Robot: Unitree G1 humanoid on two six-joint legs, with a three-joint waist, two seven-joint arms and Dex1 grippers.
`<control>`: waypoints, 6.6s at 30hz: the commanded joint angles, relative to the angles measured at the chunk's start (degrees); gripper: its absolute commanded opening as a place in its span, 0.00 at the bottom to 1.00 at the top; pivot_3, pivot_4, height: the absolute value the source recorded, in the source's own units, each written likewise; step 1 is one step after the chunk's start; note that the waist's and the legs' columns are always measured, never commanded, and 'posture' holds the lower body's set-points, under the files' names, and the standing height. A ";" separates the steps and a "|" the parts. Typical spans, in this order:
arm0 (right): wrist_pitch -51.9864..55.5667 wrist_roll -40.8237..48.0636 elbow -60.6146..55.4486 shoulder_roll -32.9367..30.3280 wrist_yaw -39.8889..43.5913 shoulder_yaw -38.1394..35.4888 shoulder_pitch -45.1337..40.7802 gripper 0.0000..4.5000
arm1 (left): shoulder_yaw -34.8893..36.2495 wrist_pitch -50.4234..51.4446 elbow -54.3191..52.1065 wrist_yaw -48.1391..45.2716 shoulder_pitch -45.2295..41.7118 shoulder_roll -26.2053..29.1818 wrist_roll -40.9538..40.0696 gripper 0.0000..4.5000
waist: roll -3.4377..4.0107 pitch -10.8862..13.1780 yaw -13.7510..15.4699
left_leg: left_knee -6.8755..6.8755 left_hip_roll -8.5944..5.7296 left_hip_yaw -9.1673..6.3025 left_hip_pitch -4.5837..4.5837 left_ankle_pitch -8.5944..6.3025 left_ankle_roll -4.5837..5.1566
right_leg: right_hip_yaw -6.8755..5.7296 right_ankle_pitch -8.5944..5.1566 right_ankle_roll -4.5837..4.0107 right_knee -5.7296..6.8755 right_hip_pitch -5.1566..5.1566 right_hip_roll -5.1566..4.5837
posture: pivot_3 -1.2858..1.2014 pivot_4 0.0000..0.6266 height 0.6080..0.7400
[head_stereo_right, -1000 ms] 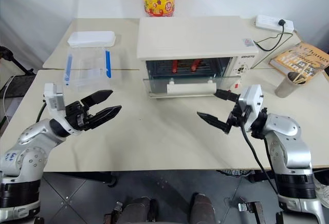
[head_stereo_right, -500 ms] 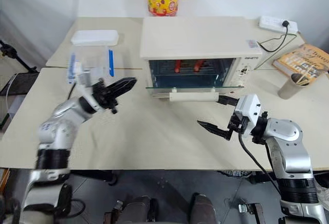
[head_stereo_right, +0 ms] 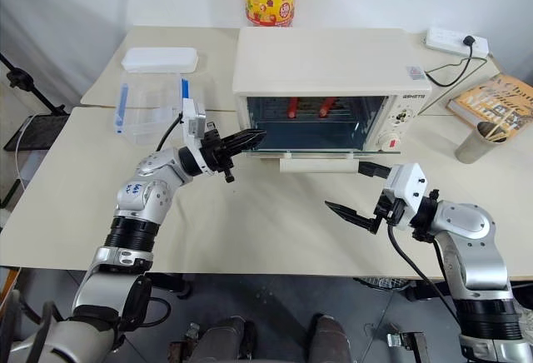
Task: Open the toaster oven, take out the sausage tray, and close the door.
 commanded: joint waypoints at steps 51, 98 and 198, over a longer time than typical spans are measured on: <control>-15.34 -58.44 35.23 13.97 -53.23 31.45 -40.87 1.00 | 10.76 -4.02 -29.42 2.26 30.35 9.08 -4.29 1.00 | 0.02 -0.01 -3.25 | 0.09 0.16 -0.05 -0.23 -0.15 0.05 | 0.34 0.09 0.03 0.15 -0.48 0.03 | 0.52 0.24 1.00; -10.22 -56.40 7.31 6.77 -36.78 27.79 -26.79 0.00 | 6.50 -6.12 -1.59 -1.71 1.83 4.72 -1.77 1.00 | -0.07 -0.06 -2.89 | 0.23 0.16 0.01 -0.82 -0.10 -0.02 | 0.11 0.10 0.03 0.25 -0.89 0.14 | 0.52 0.24 1.00; -19.67 -3.57 33.33 -8.20 6.20 2.11 -2.52 0.01 | 42.47 38.72 -40.96 53.76 62.05 -2.09 -84.67 0.00 | -0.27 -0.20 -1.76 | 0.24 0.67 0.06 0.35 -0.45 -0.14 | 0.82 0.04 -0.11 -0.03 0.01 0.31 | 0.52 0.24 1.00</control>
